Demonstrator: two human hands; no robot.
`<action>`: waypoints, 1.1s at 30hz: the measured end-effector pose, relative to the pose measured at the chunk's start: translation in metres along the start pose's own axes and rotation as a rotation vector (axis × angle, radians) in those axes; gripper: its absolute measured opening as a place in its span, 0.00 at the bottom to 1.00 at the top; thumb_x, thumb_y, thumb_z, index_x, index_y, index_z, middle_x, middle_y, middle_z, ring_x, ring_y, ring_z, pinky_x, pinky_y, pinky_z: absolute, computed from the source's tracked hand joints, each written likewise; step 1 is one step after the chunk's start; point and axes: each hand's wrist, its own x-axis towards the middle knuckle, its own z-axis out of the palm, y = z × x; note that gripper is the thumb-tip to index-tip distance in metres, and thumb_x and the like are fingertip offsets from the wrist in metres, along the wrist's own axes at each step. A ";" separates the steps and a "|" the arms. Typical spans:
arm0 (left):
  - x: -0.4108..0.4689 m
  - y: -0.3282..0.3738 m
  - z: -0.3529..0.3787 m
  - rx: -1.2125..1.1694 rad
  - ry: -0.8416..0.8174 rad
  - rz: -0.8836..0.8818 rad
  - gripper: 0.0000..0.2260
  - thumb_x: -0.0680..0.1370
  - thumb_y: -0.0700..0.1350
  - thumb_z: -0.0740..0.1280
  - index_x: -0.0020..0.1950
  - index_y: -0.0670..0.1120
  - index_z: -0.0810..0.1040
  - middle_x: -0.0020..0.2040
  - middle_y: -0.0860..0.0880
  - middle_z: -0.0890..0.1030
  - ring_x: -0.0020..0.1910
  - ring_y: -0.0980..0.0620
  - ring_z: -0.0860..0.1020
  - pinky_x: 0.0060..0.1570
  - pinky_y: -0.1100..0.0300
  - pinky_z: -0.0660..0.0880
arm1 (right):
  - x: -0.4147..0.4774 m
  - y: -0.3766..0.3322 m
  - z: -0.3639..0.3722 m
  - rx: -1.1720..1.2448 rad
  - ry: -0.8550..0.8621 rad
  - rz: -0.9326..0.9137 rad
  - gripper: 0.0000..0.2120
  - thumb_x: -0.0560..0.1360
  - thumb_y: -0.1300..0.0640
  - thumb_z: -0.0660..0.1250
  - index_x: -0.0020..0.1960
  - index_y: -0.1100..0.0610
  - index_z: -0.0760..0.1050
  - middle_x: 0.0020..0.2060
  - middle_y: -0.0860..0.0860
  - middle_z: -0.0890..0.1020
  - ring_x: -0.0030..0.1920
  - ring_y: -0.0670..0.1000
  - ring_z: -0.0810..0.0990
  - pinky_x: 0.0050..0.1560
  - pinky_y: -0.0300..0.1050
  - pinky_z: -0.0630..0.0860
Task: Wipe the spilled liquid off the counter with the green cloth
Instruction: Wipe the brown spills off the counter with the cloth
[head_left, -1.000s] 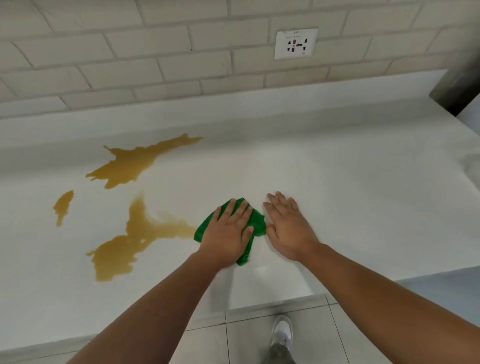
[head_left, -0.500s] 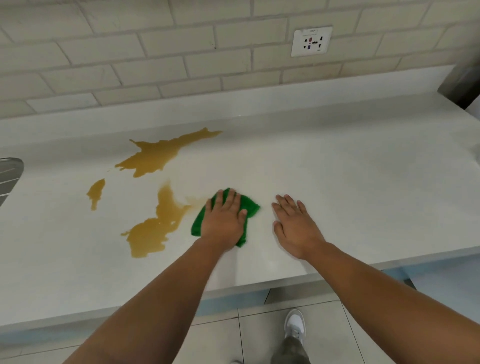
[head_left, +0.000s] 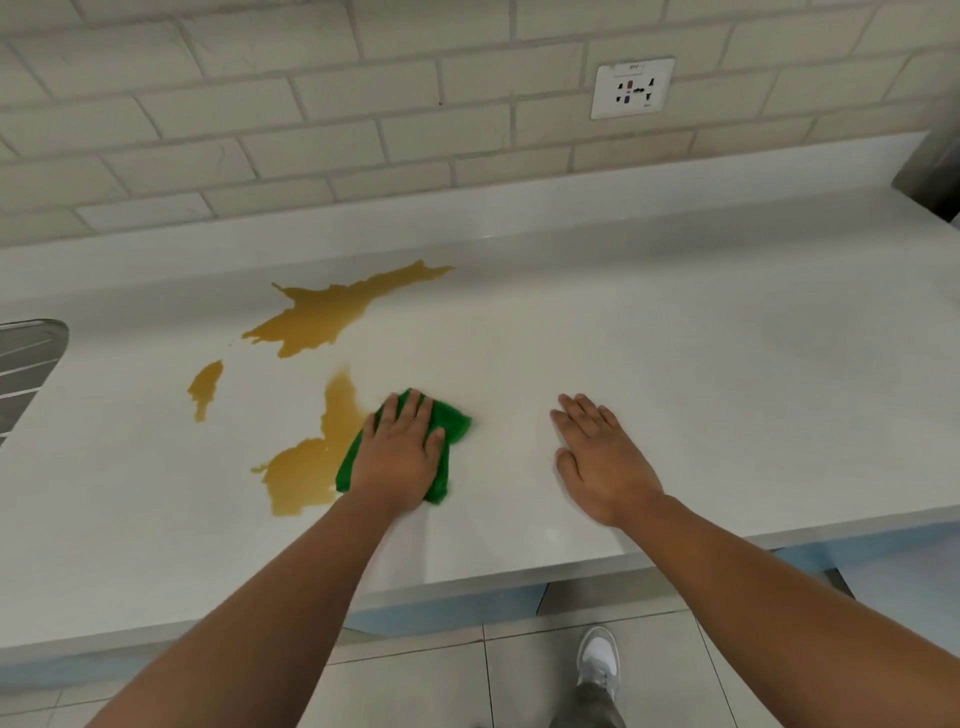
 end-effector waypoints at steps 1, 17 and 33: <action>0.014 0.008 -0.001 0.004 -0.011 -0.059 0.27 0.83 0.57 0.41 0.81 0.49 0.48 0.81 0.51 0.46 0.80 0.47 0.43 0.77 0.45 0.44 | 0.001 0.000 0.000 0.007 0.005 -0.004 0.38 0.74 0.43 0.33 0.81 0.55 0.51 0.80 0.50 0.49 0.80 0.48 0.43 0.78 0.45 0.38; -0.062 -0.014 0.011 0.001 -0.012 0.151 0.30 0.80 0.64 0.39 0.81 0.55 0.49 0.80 0.58 0.45 0.79 0.56 0.41 0.77 0.51 0.44 | -0.009 0.010 -0.009 0.225 0.027 -0.031 0.26 0.83 0.56 0.53 0.80 0.57 0.52 0.80 0.50 0.51 0.79 0.47 0.46 0.75 0.37 0.36; -0.040 0.171 0.038 -0.015 -0.023 0.344 0.29 0.81 0.63 0.49 0.80 0.55 0.53 0.80 0.58 0.49 0.79 0.56 0.41 0.78 0.49 0.43 | -0.023 0.132 -0.042 -0.028 -0.019 -0.110 0.36 0.76 0.43 0.37 0.79 0.58 0.57 0.80 0.54 0.54 0.80 0.52 0.47 0.79 0.51 0.41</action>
